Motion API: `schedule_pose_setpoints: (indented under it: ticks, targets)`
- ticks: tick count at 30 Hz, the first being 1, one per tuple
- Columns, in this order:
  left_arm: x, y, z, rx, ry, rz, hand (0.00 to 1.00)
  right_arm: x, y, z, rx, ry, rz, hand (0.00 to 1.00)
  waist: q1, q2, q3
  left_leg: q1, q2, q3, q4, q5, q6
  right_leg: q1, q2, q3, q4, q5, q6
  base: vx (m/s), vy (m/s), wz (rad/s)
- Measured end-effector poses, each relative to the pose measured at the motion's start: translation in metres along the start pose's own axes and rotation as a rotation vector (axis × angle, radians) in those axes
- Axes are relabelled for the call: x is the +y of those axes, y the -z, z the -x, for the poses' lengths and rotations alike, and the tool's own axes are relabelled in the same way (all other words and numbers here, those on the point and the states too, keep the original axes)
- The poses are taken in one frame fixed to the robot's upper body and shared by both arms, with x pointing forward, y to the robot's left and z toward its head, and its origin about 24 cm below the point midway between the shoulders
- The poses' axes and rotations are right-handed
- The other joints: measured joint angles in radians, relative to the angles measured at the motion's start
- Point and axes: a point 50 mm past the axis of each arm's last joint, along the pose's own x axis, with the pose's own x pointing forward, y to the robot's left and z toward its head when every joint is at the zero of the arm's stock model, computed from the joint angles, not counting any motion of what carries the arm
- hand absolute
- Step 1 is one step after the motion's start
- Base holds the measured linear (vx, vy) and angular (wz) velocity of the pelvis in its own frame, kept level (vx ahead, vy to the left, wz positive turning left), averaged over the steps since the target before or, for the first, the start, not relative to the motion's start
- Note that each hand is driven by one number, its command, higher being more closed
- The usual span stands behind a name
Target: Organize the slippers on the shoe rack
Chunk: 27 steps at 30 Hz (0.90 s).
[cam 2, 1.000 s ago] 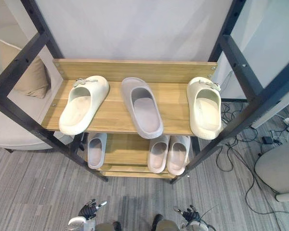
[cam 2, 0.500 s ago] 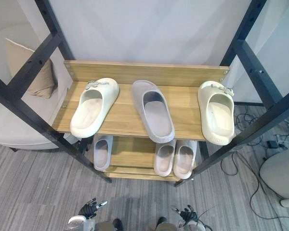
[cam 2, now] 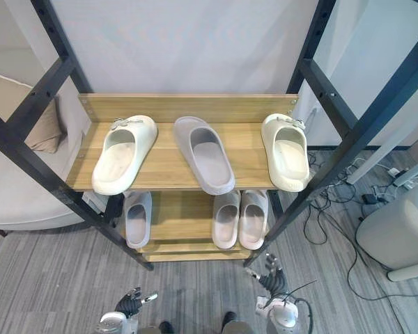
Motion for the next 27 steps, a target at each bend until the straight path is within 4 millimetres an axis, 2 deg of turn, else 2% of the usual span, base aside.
schedule_pose_setpoints:
  ticks: [8,12,22,27]
  targets:
    - [-0.003,0.003,0.001,-0.004,0.025,-0.060,0.00,-0.002,-0.057,0.014,-0.286,0.037,0.019,0.00,-0.020,0.001,-0.016,0.018,-0.004,0.018,-0.009,0.002,0.001,0.000,0.001,0.026,0.000,0.005,0.003,0.00,-0.006,-0.08]
    - [-0.005,0.003,0.001,-0.010,0.034,-0.077,0.00,0.008,-0.086,0.023,-0.432,-0.005,0.015,0.00,-0.020,0.004,-0.018,0.024,-0.001,0.029,-0.009,0.002,0.001,0.001,0.006,0.036,0.000,0.007,0.000,-0.01,-0.019,-0.08]
    - [-0.011,0.005,0.002,-0.013,0.062,-0.113,0.00,0.031,-0.131,0.028,-0.655,-0.123,0.020,0.00,-0.009,0.012,-0.041,0.029,-0.007,0.009,-0.016,0.003,0.002,0.005,0.004,0.024,-0.002,0.006,0.001,0.00,-0.006,0.03]
    - [-0.011,0.005,0.002,-0.013,0.065,-0.115,0.00,0.033,-0.142,0.025,-0.708,-0.120,0.029,0.00,-0.002,0.012,-0.051,0.016,-0.012,-0.025,-0.018,0.008,0.010,0.015,-0.008,-0.006,0.000,0.002,0.007,0.02,-0.019,0.20]
